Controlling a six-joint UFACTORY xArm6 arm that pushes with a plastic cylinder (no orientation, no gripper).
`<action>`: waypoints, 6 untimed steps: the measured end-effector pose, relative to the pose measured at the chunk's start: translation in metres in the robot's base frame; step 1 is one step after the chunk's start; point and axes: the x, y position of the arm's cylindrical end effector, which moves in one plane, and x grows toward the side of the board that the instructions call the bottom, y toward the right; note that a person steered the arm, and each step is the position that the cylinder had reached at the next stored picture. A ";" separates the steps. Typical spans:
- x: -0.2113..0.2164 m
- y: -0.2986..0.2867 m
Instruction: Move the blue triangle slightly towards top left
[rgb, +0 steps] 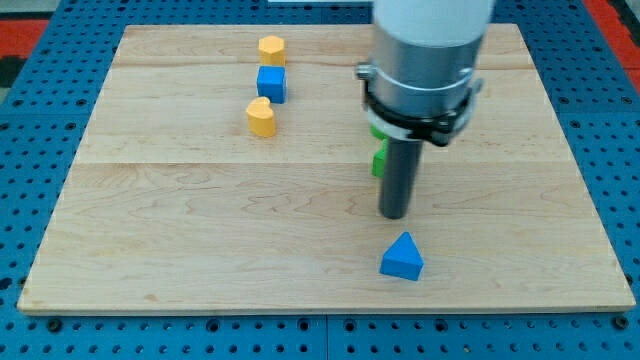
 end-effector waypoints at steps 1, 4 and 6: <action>0.028 0.058; 0.040 -0.039; -0.005 -0.057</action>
